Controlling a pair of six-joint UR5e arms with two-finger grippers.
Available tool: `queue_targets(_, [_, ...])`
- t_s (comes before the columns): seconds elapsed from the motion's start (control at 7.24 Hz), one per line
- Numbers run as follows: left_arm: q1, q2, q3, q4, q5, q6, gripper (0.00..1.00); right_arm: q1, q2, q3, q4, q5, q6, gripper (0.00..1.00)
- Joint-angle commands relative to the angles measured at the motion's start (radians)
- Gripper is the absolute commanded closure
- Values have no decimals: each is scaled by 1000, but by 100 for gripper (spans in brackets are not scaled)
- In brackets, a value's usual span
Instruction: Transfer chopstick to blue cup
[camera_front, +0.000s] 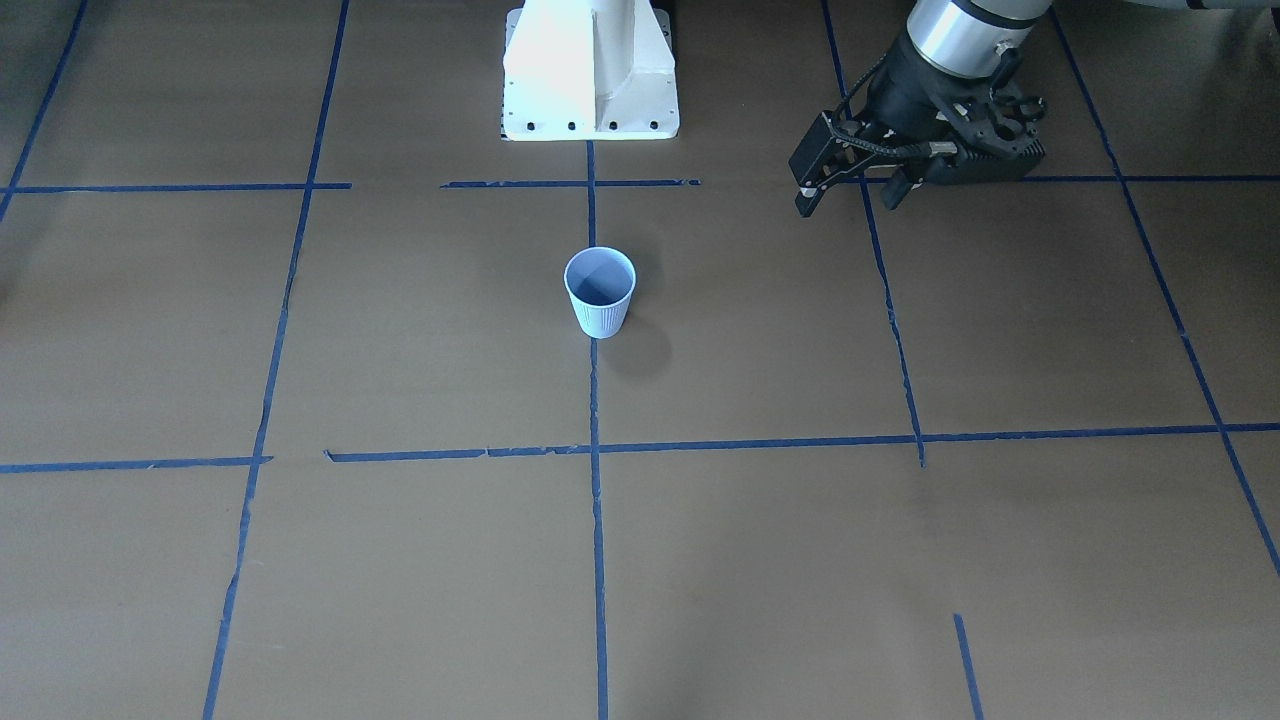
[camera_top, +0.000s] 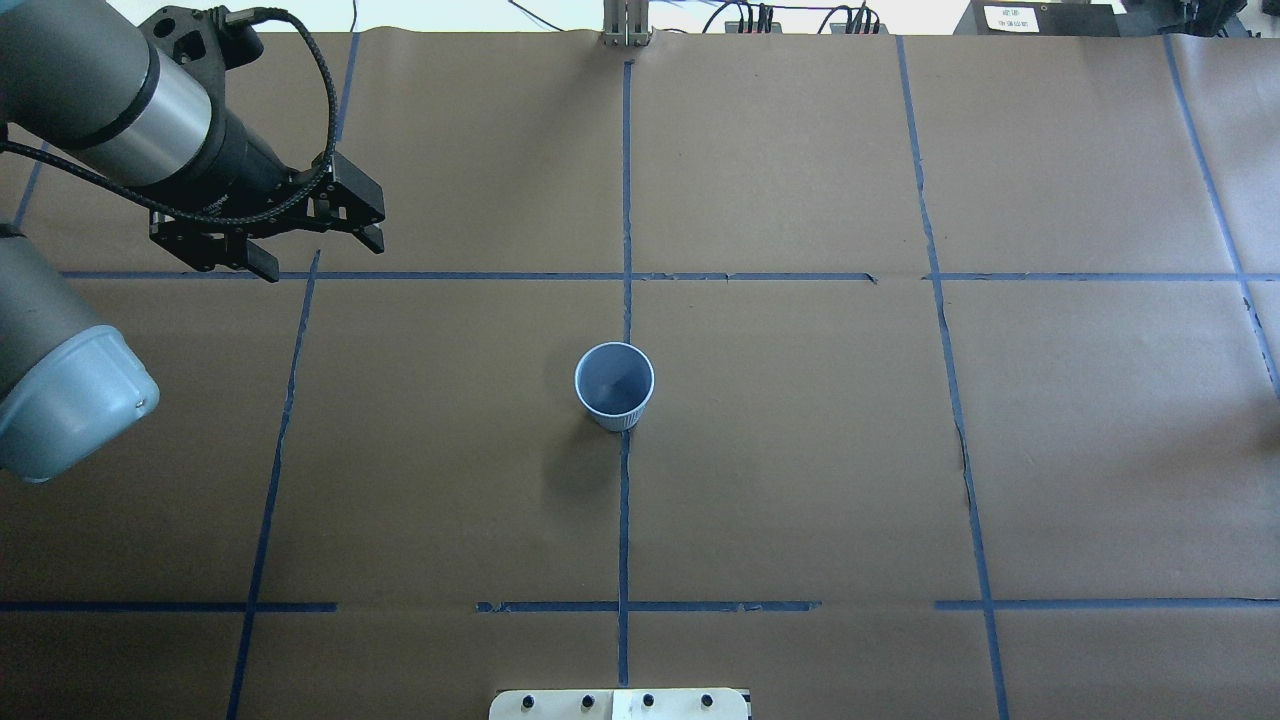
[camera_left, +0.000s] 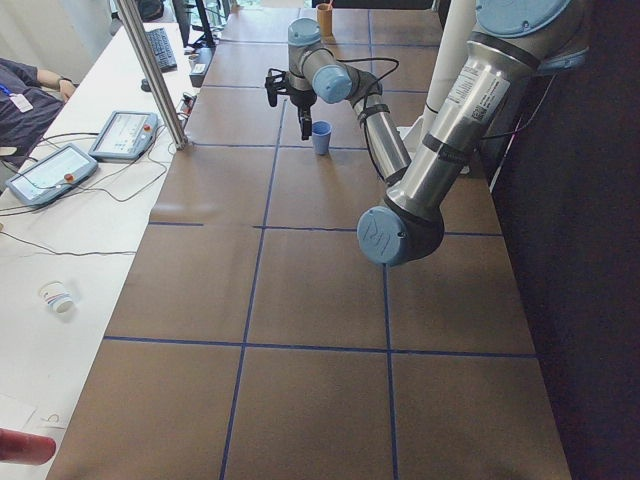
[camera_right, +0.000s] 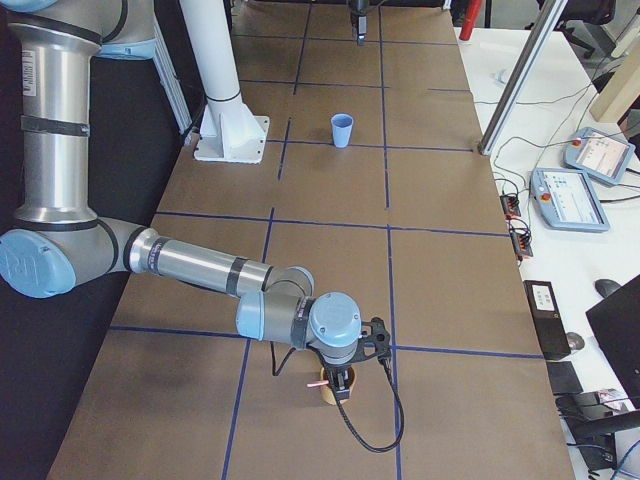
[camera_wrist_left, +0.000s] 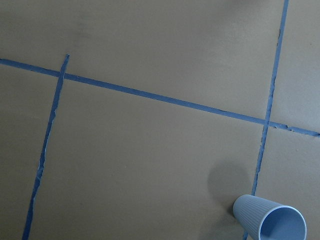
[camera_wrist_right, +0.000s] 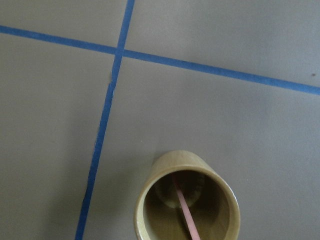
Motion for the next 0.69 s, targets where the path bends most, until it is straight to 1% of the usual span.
queue_targets(0.0, [-1, 26, -26, -1, 2, 1, 0, -9, -17, 2, -45, -2, -72, 1])
queue_targets(0.14, [-1, 26, -29, 0, 2, 1, 0, -3, -12, 2, -100, -3, -117, 2])
queue_targets(0.28, [1, 28, -28, -1, 2, 1, 0, -6, -7, 1, -123, -20, -155, 4])
queue_targets(0.55, [1, 28, -37, -1, 2, 1, 0, -17, 2, -1, -129, -38, -160, 10])
